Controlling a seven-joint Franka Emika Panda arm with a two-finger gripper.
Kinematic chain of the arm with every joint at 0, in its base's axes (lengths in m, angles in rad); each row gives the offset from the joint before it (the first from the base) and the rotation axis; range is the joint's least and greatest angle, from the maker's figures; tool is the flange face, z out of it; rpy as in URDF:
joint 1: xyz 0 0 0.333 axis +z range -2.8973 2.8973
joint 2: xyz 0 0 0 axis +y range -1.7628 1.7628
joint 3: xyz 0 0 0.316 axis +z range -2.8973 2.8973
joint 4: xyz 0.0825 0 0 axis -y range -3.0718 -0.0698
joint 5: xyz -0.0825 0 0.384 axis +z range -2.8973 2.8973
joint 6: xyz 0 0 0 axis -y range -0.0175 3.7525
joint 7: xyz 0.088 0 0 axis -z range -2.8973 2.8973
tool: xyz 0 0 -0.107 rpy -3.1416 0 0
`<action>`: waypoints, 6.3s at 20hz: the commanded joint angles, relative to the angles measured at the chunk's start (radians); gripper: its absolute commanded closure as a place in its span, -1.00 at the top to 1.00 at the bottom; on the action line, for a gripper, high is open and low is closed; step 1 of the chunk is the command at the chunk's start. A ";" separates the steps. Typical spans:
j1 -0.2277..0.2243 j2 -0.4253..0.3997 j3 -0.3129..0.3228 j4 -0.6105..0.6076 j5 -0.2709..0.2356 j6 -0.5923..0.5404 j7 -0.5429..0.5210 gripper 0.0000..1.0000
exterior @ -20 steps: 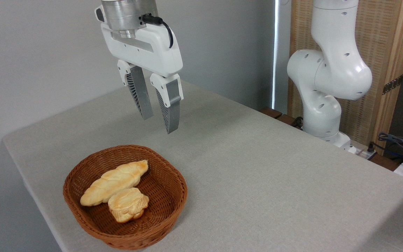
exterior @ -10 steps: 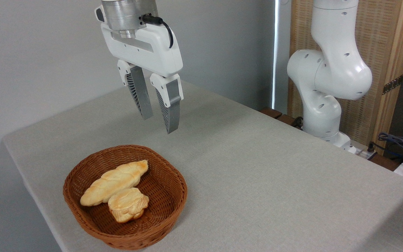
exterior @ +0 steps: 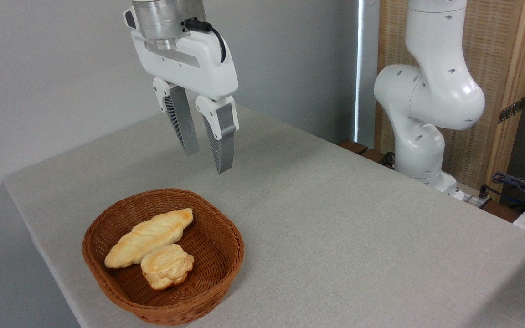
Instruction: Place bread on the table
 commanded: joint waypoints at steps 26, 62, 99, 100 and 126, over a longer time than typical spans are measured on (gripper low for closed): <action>-0.009 0.027 -0.057 -0.130 -0.101 0.280 -0.227 1.00; -0.009 0.203 -0.135 -0.173 -0.101 0.411 -0.060 1.00; -0.008 0.248 -0.137 -0.173 -0.107 0.574 -0.009 -0.14; -0.008 0.245 -0.137 -0.173 -0.109 0.574 -0.012 -0.14; 0.029 -0.008 -0.072 -0.176 -0.245 0.104 -0.052 -0.11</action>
